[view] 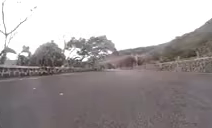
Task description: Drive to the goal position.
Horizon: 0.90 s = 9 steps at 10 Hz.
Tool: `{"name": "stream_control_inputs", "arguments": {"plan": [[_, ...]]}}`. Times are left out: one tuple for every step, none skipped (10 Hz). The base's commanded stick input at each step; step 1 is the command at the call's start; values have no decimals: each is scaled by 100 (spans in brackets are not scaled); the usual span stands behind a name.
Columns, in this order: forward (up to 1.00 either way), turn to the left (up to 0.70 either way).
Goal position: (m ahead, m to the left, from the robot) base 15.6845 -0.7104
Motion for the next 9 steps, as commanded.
{"name": "stream_control_inputs", "arguments": {"plan": [[70, 0], [70, 0], [70, 0], [70, 0], [70, 0], [70, 0], [70, 0], [70, 0], [70, 0]]}}
